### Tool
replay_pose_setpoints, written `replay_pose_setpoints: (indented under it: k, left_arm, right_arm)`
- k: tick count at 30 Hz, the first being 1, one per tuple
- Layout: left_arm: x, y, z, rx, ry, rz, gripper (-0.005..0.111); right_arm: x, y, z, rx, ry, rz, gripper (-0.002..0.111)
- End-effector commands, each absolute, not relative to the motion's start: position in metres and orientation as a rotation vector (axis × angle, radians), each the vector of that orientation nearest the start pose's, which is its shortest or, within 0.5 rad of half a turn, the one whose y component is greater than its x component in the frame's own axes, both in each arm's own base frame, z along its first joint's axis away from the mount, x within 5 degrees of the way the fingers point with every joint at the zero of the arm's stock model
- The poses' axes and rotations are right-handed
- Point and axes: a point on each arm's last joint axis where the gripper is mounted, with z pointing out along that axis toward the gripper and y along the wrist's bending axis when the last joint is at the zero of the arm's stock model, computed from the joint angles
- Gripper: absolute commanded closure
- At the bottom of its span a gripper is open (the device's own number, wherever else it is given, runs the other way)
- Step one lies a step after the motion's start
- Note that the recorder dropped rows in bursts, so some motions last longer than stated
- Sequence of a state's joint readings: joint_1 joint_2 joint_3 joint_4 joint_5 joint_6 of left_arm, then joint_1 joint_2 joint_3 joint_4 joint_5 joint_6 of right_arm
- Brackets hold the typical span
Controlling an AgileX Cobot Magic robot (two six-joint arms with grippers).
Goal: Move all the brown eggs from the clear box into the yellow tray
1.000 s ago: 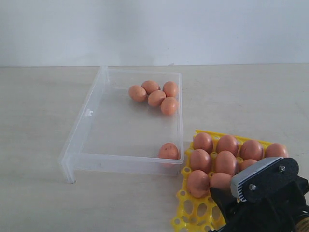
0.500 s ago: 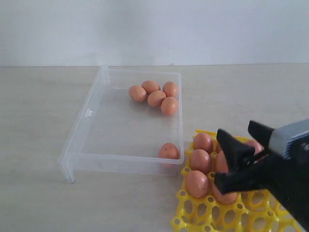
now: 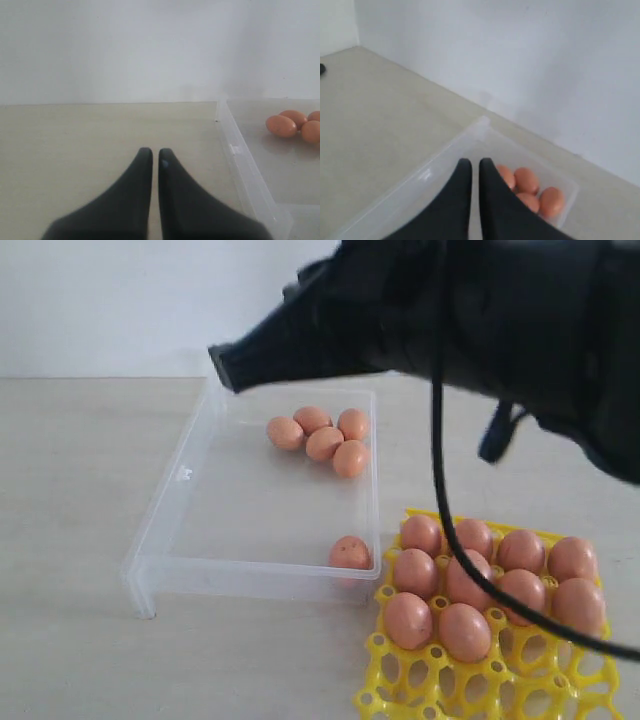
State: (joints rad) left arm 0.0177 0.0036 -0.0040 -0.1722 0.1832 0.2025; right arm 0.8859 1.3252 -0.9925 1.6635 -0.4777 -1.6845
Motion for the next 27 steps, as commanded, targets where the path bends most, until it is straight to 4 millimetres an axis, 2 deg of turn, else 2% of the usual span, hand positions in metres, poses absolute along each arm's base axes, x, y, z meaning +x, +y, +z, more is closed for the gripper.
replay_pose_setpoints:
  k: [1,3,5,6,8,10,12,15,16,18,24,27]
  left_arm:
    - [0.056,-0.002,0.197,0.042,1.659,0.01,0.103]
    - [0.056,-0.002,0.197,0.042,1.659,0.01,0.103]
    - [0.056,-0.002,0.197,0.042,1.659,0.01,0.103]
    - [0.056,-0.002,0.197,0.042,1.659,0.01,0.103]
    - [0.056,-0.002,0.197,0.042,1.659,0.01,0.103]
    - [0.056,-0.002,0.197,0.042,1.659,0.01,0.103]
    - [0.056,-0.002,0.197,0.042,1.659,0.01,0.103]
    - [0.056,-0.002,0.197,0.042,1.659,0.01,0.103]
    - [0.056,-0.002,0.197,0.042,1.659,0.01,0.103]
    - [0.056,-0.002,0.197,0.042,1.661,0.01,0.103]
    - [0.056,-0.002,0.197,0.042,1.661,0.01,0.103]
    - [0.056,-0.002,0.197,0.042,1.661,0.01,0.103]
  right_arm:
    - [0.252,0.206,0.345,-0.511,1.792,-0.089,0.107]
    - [0.262,0.207,0.333,-0.585,1.804,-0.202,0.107]
    - [0.273,0.201,0.318,-0.658,1.827,-0.397,0.107]
    - [0.277,0.196,0.313,-0.621,1.853,-0.468,0.107]
    - [0.285,0.179,0.312,-0.544,1.828,-0.717,0.107]
    - [0.293,0.158,0.319,-0.454,1.766,-0.936,0.107]
    - [0.3,0.135,0.322,-0.358,1.772,-1.049,0.107]
    - [0.309,0.087,0.314,-0.099,1.992,-1.057,0.108]
    - [0.31,0.067,0.313,-0.033,2.01,-1.12,0.108]
    - [0.311,0.046,0.309,0.02,2.033,-1.17,0.108]
    - [0.309,0.014,0.318,0.122,2.033,-1.185,0.108]
    - [0.315,0.004,0.326,0.184,1.903,-1.143,0.108]
